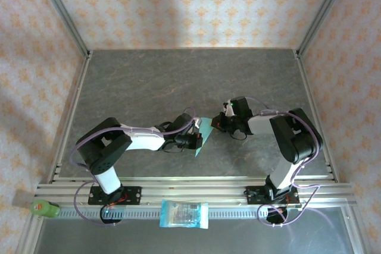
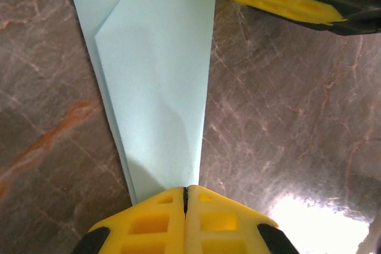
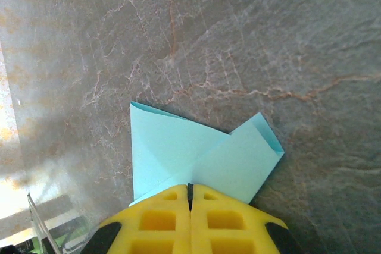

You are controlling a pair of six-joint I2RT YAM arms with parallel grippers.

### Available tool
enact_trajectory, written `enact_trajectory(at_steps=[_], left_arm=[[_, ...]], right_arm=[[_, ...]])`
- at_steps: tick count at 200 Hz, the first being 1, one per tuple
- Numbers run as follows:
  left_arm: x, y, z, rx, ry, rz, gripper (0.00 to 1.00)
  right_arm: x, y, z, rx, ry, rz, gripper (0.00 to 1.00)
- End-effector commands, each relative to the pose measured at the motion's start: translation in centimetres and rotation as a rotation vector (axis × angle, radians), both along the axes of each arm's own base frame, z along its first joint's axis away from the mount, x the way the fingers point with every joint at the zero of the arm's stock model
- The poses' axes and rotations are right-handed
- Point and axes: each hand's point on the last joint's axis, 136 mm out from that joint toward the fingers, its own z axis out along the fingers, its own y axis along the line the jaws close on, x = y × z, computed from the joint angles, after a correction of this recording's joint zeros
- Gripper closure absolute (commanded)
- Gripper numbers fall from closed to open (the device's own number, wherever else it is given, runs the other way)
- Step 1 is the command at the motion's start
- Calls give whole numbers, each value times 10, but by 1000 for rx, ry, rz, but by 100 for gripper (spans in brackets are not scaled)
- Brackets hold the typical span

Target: Fold a paper plane with a square sheet of paper (pick it up from the middle)

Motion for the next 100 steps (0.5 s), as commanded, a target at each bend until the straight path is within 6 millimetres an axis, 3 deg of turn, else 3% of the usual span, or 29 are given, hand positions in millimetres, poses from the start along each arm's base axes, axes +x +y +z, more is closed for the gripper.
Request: enact_trajectory(at_steps=[1, 46, 78, 100], left_arm=[[7, -15, 24, -72, 15, 9, 100], [29, -40, 19, -99, 14, 19, 100], [43, -40, -4, -21, 9, 47, 100], [35, -34, -25, 14, 52, 46, 100]], right_arm=[[-12, -27, -39, -154, 70, -57, 100], [-15, -26, -42, -147, 79, -53, 100], [-16, -26, -43, -145, 85, -56, 100], [-19, -28, -45, -153, 90, -54, 100]])
